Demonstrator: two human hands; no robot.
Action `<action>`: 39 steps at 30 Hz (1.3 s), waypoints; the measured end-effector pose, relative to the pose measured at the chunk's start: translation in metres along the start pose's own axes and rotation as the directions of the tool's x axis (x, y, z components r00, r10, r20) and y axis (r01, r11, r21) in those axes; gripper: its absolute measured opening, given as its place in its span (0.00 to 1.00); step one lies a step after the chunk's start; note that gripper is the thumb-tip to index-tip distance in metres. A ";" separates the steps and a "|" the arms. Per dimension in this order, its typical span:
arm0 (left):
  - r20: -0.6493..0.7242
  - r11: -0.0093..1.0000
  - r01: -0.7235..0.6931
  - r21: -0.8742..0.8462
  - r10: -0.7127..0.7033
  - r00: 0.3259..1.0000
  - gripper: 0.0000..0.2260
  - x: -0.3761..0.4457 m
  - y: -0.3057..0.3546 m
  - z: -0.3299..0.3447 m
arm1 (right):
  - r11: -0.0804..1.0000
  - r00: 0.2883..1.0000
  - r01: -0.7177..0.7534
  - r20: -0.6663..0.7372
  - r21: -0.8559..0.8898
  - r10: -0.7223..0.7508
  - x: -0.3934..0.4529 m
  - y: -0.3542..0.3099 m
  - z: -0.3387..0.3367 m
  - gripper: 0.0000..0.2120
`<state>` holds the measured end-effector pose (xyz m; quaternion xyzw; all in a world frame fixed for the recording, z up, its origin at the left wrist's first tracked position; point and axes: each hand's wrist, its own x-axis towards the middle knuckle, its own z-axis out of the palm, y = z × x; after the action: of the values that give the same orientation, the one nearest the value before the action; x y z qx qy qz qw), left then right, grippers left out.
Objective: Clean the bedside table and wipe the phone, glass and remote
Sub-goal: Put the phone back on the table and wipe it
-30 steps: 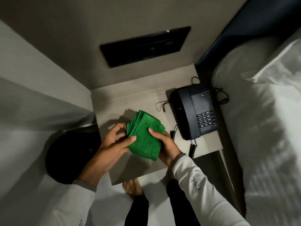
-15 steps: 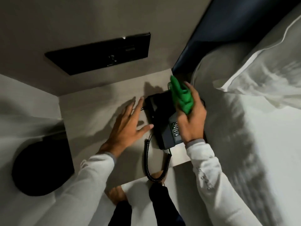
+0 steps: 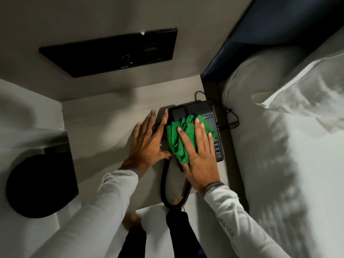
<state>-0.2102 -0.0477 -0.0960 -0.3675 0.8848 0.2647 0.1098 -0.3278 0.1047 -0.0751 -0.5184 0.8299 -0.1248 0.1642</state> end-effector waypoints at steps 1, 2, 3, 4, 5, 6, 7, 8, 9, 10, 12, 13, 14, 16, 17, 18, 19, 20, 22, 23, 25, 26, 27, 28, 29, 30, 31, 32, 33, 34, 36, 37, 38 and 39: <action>0.009 1.000 -0.004 -0.001 0.004 1.000 0.59 0.001 0.000 0.000 | 1.000 1.000 -0.002 -0.006 -0.016 0.002 -0.007 0.002 0.003 0.37; 0.019 1.000 -0.006 -0.006 0.007 1.000 0.59 0.001 0.000 0.000 | 1.000 1.000 -0.005 -0.007 -0.030 0.005 -0.014 0.003 0.007 0.38; 0.024 1.000 -0.006 -0.013 0.006 1.000 0.59 0.001 -0.001 0.000 | 0.999 1.000 -0.004 -0.006 -0.038 0.004 -0.022 0.005 0.010 0.39; 0.027 1.000 -0.005 -0.023 0.006 1.000 0.58 0.002 -0.001 -0.001 | 0.999 1.000 -0.005 -0.001 -0.042 0.005 -0.030 0.006 0.013 0.39; 0.029 0.999 -0.005 -0.032 0.006 1.000 0.57 0.001 0.000 -0.001 | 0.999 1.000 -0.013 0.009 -0.043 0.013 -0.040 0.007 0.016 0.39; 0.031 0.999 -0.005 -0.040 0.006 0.999 0.57 0.001 0.000 -0.002 | 0.999 0.999 -0.025 0.019 -0.046 0.026 -0.049 0.008 0.018 0.39; 0.037 0.999 -0.003 -0.044 0.004 0.999 0.57 0.001 0.001 -0.002 | 0.998 0.999 -0.045 0.027 -0.048 0.046 -0.060 0.008 0.020 0.39; 0.044 0.999 0.002 -0.046 0.000 0.999 0.57 0.001 0.002 -0.003 | 0.997 0.997 -0.065 0.032 -0.048 0.067 -0.071 0.008 0.022 0.39; 0.054 0.999 0.007 -0.048 -0.004 0.999 0.57 0.001 0.002 -0.004 | 0.996 0.995 -0.087 0.040 -0.038 0.088 -0.083 0.008 0.022 0.38; 0.066 0.999 0.006 -0.049 -0.003 0.998 0.58 0.001 0.003 -0.006 | 0.993 0.992 -0.114 0.047 -0.009 0.114 -0.096 0.008 0.021 0.36; 0.098 0.998 -0.007 -0.059 0.013 0.995 0.56 0.002 0.002 -0.011 | 0.964 0.978 -0.204 0.069 0.171 0.195 -0.120 0.007 0.016 0.33; 0.108 0.998 -0.018 -0.068 0.026 0.994 0.54 0.002 0.001 -0.015 | 0.905 0.961 -0.276 0.066 0.324 0.269 -0.128 0.007 0.011 0.32; 0.102 0.997 -0.034 -0.070 0.041 0.994 0.50 0.001 -0.001 -0.019 | 0.811 0.927 -0.344 0.035 0.472 0.373 -0.133 0.007 0.004 0.33; -0.003 0.996 -0.086 -0.036 0.086 0.996 0.39 -0.003 -0.001 -0.025 | 0.659 0.819 -0.378 -0.098 0.650 0.566 -0.123 0.009 -0.015 0.28; -0.083 0.994 -0.111 -0.008 0.110 0.990 0.35 -0.006 0.000 -0.027 | 0.652 0.773 -0.345 -0.189 0.675 0.605 -0.110 0.011 -0.025 0.25; -0.161 0.991 -0.135 0.023 0.137 0.977 0.33 -0.008 0.004 -0.029 | 0.667 0.744 -0.299 -0.271 0.683 0.611 -0.093 0.013 -0.034 0.25; -0.226 0.985 -0.160 0.063 0.170 0.959 0.31 -0.008 0.009 -0.029 | 0.694 0.735 -0.246 -0.337 0.677 0.588 -0.072 0.014 -0.043 0.27; -0.272 0.976 -0.181 0.119 0.208 0.940 0.30 -0.008 0.015 -0.029 | 0.734 0.745 -0.200 -0.385 0.649 0.544 -0.049 0.015 -0.051 0.29; -0.301 0.945 -0.212 0.248 0.283 0.910 0.31 -0.004 0.029 -0.027 | 0.860 0.820 -0.149 -0.425 0.488 0.383 0.000 0.017 -0.061 0.34; -0.286 0.927 -0.221 0.303 0.310 0.907 0.32 -0.001 0.034 -0.025 | 0.926 0.879 -0.143 -0.385 0.350 0.281 0.023 0.020 -0.061 0.35; -0.224 0.902 -0.223 0.371 0.320 0.921 0.34 0.002 0.039 -0.019 | 0.995 0.981 -0.088 -0.168 0.050 0.096 0.056 0.027 -0.055 0.37; -0.197 0.899 -0.215 0.382 0.307 0.931 0.35 0.004 0.038 -0.016 | 0.998 0.998 -0.038 -0.045 -0.048 0.036 0.066 0.031 -0.049 0.36; -0.177 0.901 -0.202 0.383 0.286 0.942 0.36 0.004 0.036 -0.012 | 0.995 0.999 0.008 0.035 -0.100 -0.005 0.070 0.035 -0.043 0.35; -0.170 0.905 -0.188 0.381 0.268 0.948 0.36 0.006 0.034 -0.010 | 0.991 0.997 0.039 0.064 -0.129 -0.031 0.071 0.039 -0.039 0.34; -0.169 0.907 -0.176 0.382 0.256 0.952 0.37 0.007 0.033 -0.009 | 0.988 0.997 0.057 0.062 -0.146 -0.049 0.069 0.043 -0.035 0.34; -0.165 0.908 -0.167 0.385 0.246 0.955 0.37 0.008 0.032 -0.008 | 0.985 0.997 0.067 0.052 -0.161 -0.059 0.064 0.047 -0.032 0.35; -0.158 0.907 -0.164 0.389 0.241 0.958 0.37 0.009 0.031 -0.007 | 0.982 0.997 0.068 0.042 -0.177 -0.061 0.056 0.050 -0.028 0.38; -0.150 0.904 -0.164 0.394 0.240 0.959 0.38 0.009 0.032 -0.007 | 0.979 0.998 0.065 0.035 -0.193 -0.059 0.046 0.054 -0.025 0.42; -0.147 0.901 -0.165 0.401 0.241 0.959 0.38 0.010 0.032 -0.008 | 0.977 0.998 0.063 0.034 -0.204 -0.058 0.034 0.056 -0.021 0.46; -0.145 0.898 -0.167 0.407 0.244 0.959 0.38 0.010 0.032 -0.008 | 0.975 0.998 0.061 0.037 -0.212 -0.054 0.020 0.059 -0.016 0.49; -0.141 0.895 -0.168 0.413 0.245 0.959 0.39 0.011 0.031 -0.008 | 0.974 0.999 0.046 0.035 -0.224 -0.039 -0.007 0.061 -0.008 0.51; -0.138 0.895 -0.168 0.413 0.244 0.960 0.39 0.011 0.031 -0.008 | 0.974 0.999 0.030 0.022 -0.224 -0.025 -0.018 0.062 -0.004 0.51; -0.135 0.895 -0.167 0.413 0.242 0.961 0.39 0.010 0.031 -0.008 | 0.975 1.000 0.011 0.008 -0.224 -0.009 -0.027 0.062 0.000 0.50; -0.131 0.895 -0.166 0.413 0.239 0.962 0.39 0.010 0.031 -0.009 | 0.974 1.000 -0.009 0.000 -0.225 0.009 -0.034 0.060 0.003 0.49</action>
<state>-0.2394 -0.0398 -0.0805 -0.2652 0.9598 0.0550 0.0741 -0.3615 0.1612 -0.0959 -0.5300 0.8409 -0.0290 0.1055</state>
